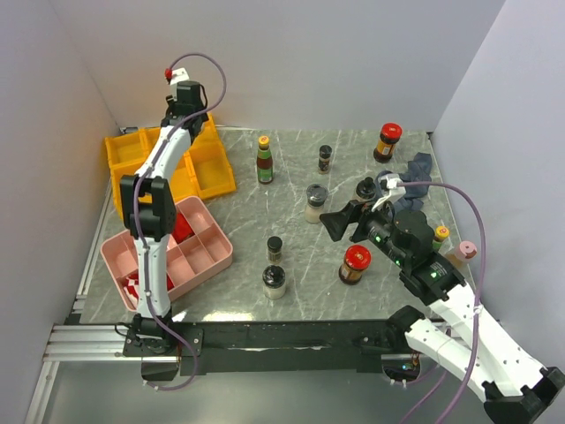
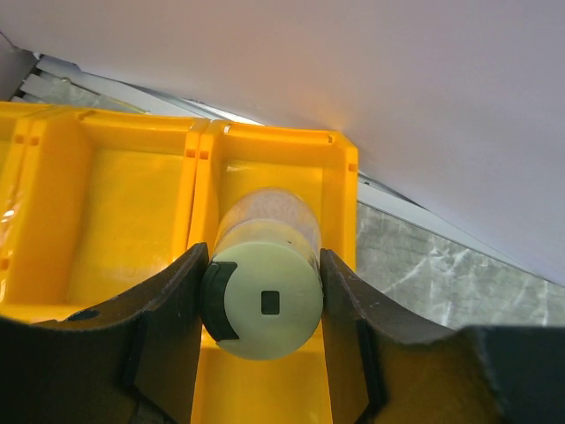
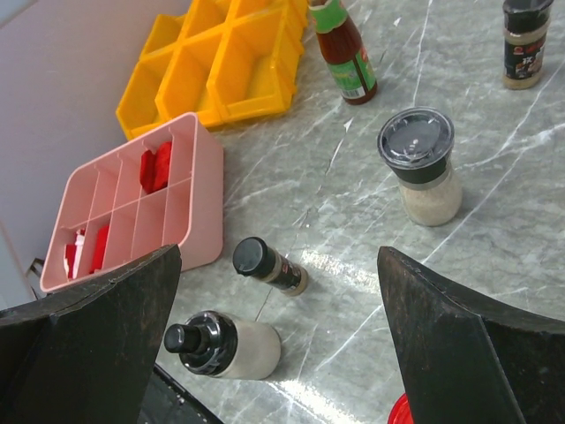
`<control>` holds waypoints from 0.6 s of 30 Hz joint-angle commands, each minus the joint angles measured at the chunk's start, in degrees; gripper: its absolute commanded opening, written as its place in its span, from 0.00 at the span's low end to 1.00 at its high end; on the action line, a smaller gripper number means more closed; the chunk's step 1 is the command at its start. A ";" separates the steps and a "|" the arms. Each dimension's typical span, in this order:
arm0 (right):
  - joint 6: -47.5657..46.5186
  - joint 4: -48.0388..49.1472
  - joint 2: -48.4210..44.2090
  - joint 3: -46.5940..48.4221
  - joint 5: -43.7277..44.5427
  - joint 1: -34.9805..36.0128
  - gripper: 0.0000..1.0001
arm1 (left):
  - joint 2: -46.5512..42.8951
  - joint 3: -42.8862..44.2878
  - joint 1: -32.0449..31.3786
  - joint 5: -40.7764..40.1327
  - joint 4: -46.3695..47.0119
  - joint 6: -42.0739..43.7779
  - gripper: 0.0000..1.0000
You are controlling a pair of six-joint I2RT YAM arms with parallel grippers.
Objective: Organize the condiment bottles
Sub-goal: Place the bottle in the storage box.
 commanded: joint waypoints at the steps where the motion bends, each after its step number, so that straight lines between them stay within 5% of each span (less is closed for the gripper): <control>1: 0.34 3.09 0.43 0.12 -1.01 -0.02 1.00 | 2.02 3.17 0.56 2.96 7.42 2.58 0.01; 12: 0.34 3.09 1.31 -0.14 -0.84 -0.02 1.00 | 7.20 2.38 1.00 4.89 12.09 6.97 0.10; 18: 0.34 3.17 1.31 -0.23 -0.75 -0.02 1.00 | 8.87 2.73 1.00 7.09 14.11 8.56 0.34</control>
